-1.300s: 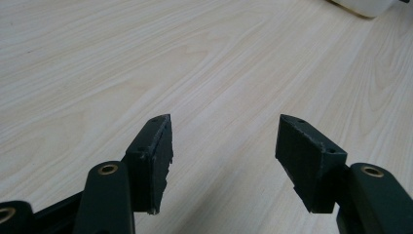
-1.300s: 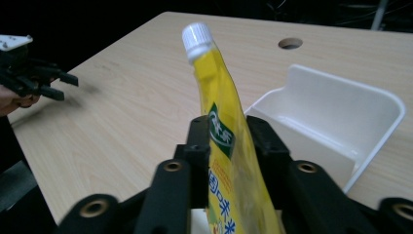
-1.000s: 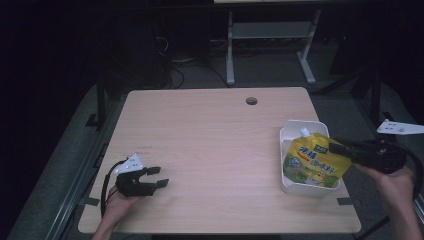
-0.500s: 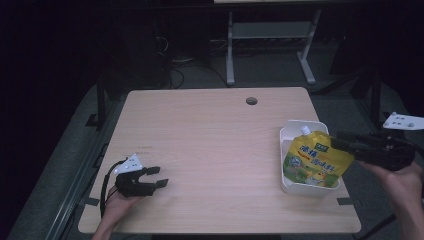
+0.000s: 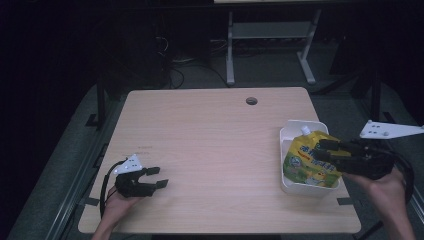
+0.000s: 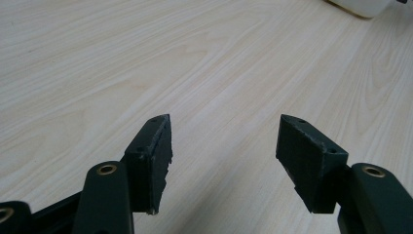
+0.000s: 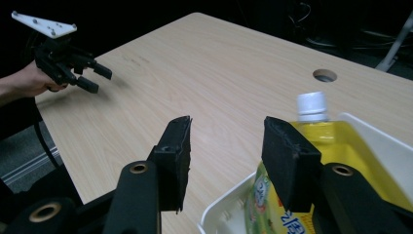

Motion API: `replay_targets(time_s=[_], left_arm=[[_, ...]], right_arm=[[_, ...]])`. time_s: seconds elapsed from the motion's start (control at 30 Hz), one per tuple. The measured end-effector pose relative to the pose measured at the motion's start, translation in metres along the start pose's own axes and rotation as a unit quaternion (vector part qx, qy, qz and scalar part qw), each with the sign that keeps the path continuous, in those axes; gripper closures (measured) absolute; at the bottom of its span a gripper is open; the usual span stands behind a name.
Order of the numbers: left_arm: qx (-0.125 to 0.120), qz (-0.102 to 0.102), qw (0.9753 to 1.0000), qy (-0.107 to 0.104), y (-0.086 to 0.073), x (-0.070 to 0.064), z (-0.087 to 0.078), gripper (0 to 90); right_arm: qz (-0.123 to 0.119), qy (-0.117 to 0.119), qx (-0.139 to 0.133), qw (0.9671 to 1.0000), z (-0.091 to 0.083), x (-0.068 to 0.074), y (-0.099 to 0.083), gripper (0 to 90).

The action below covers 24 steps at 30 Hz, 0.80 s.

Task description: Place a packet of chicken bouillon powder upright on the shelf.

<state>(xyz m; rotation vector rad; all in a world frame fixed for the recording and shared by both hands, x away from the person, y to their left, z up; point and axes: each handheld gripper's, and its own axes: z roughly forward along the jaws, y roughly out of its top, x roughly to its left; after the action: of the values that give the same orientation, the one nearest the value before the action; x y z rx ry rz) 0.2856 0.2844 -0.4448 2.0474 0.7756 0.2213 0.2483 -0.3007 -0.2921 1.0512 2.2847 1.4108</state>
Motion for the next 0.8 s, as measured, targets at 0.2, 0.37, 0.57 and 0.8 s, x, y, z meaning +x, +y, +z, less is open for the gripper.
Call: replay_targets(time_s=[0.2,0.37,0.57,0.8], left_arm=[[0.000,0.000,1.0000,-0.001,0.000,0.000,0.000,37.5],[0.000,0.000,1.0000,-0.002,0.000,0.000,0.000,37.4],[0.000,-0.001,1.0000,-0.002,0.000,0.000,0.000,37.4],[0.000,-0.001,1.0000,-0.004,0.000,-0.001,0.001,37.3]], right_arm=[[-0.003,0.006,0.009,0.9999,0.013,0.009,-0.005,50.7],[-0.005,0.012,0.015,0.9998,0.022,0.017,-0.009,49.5],[-0.005,0.016,0.022,0.9996,0.032,0.023,-0.013,48.4],[-0.006,0.022,0.032,0.9992,0.048,0.031,-0.020,47.3]])
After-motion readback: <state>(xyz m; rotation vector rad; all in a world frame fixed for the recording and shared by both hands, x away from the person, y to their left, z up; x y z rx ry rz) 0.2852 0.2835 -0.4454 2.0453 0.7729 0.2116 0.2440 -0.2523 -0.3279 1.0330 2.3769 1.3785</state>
